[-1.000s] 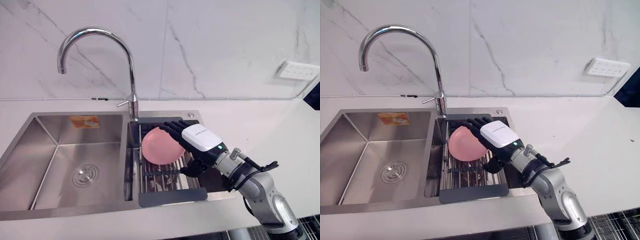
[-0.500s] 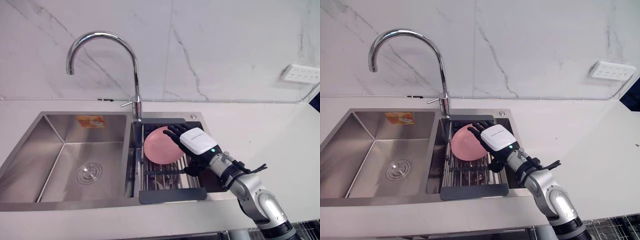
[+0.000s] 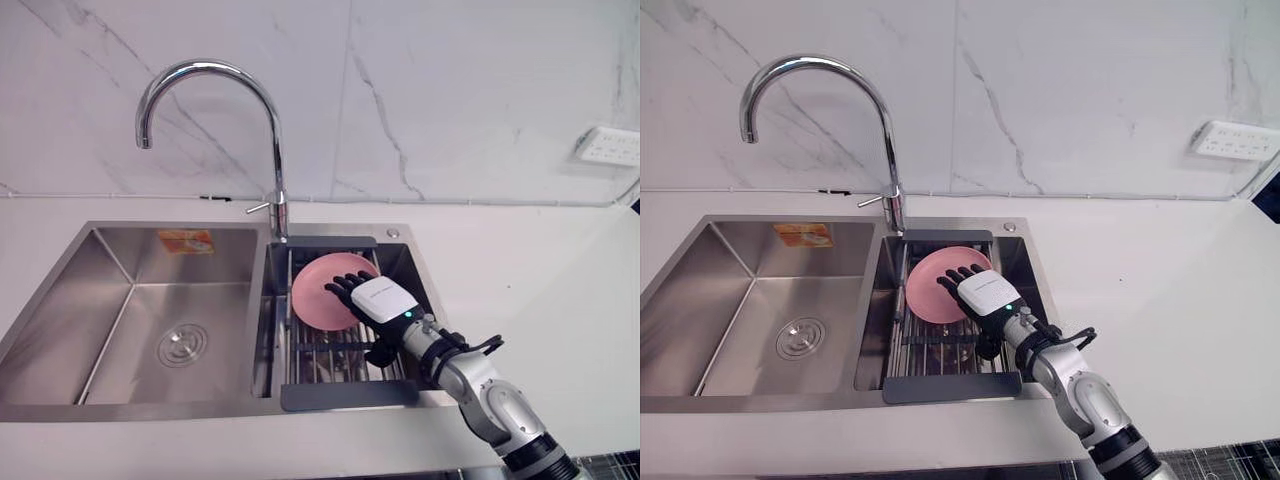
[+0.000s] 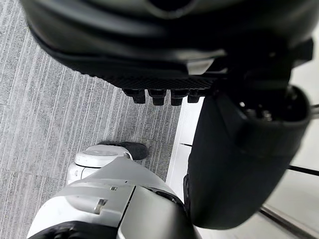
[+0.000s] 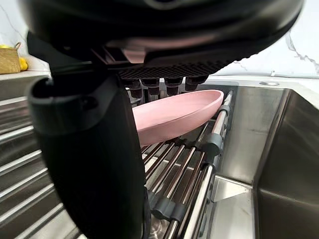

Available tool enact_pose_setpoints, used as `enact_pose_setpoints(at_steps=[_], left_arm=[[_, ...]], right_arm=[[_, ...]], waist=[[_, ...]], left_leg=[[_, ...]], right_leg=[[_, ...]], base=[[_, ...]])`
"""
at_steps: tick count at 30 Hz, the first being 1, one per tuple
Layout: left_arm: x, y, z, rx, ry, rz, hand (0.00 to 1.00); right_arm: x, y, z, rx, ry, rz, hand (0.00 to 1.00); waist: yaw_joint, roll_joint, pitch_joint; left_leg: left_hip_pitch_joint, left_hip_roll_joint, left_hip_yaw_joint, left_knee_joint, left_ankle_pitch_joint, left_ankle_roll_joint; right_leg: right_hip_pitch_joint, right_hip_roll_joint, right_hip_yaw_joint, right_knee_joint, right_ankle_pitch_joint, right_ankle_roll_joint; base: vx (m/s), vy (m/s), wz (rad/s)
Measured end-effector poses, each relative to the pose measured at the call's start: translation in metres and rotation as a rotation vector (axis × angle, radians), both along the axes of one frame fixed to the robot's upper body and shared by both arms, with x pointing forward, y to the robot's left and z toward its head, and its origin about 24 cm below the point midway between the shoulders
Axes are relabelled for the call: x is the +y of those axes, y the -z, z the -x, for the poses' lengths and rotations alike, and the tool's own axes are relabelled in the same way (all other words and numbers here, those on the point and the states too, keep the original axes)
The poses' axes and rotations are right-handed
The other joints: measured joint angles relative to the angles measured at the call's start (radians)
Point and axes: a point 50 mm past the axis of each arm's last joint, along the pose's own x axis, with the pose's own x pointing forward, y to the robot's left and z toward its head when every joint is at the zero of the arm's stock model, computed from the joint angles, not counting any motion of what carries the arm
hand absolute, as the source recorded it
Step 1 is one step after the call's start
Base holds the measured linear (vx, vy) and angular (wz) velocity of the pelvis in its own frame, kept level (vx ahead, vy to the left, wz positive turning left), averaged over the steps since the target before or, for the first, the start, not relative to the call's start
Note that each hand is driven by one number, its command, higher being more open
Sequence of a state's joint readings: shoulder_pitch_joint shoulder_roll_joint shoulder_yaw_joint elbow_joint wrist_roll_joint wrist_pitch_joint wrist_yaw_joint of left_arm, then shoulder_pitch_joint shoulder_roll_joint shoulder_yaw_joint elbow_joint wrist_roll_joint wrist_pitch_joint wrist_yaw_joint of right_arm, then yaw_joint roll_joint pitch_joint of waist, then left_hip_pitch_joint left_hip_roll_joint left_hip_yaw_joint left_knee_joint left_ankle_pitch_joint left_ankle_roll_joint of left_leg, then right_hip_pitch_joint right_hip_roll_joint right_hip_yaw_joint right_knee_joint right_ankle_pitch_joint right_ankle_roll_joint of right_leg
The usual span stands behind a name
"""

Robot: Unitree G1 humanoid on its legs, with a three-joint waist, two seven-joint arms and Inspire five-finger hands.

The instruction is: Walk over to the sink, pick up the cup, carry it to the dishwasher, place the cup inside the dishwasher, then close the dishwasher door

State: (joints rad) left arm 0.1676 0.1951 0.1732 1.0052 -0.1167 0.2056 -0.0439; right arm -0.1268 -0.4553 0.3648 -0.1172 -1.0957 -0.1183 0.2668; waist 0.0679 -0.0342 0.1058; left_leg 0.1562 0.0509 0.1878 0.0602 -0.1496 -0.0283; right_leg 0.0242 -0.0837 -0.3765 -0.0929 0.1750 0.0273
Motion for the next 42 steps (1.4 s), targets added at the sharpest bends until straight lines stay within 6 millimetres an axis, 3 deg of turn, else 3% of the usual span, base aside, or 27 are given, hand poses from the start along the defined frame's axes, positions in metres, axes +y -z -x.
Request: enact_pose_setpoints(at_steps=[18, 19, 42], left_arm=[[0.001, -0.001, -0.001, -0.014, 0.031, -0.027, 1.0], [0.001, -0.001, -0.001, -0.015, 0.035, -0.03, 1.0], [0.0, -0.002, -0.001, -0.037, 0.062, -0.131, 1.0]], right_arm=[[0.009, 0.008, -0.004, -0.118, -0.012, 0.088, 1.0], [0.01, 0.008, -0.004, -0.123, -0.016, 0.092, 0.0], [0.011, 0.023, 0.004, -0.304, -0.005, 0.043, 0.0]], waist=[[0.0, -0.004, -0.003], [0.0, -0.005, -0.003], [-0.008, -0.006, -0.004]], left_leg=[[0.001, 0.001, -0.013, -0.021, 0.02, -0.001], [0.001, 0.001, -0.013, -0.021, 0.02, -0.001], [0.001, 0.01, -0.011, -0.048, 0.042, -0.019]], right_leg=[[0.002, -0.001, -0.018, 0.0, -0.004, -0.003], [0.002, -0.001, -0.018, 0.0, -0.004, -0.003], [-0.01, 0.01, -0.019, 0.0, -0.011, -0.005]], base=[[-0.01, 0.003, 0.03], [0.0, 0.0, 0.0], [0.0, 0.0, 0.0]])
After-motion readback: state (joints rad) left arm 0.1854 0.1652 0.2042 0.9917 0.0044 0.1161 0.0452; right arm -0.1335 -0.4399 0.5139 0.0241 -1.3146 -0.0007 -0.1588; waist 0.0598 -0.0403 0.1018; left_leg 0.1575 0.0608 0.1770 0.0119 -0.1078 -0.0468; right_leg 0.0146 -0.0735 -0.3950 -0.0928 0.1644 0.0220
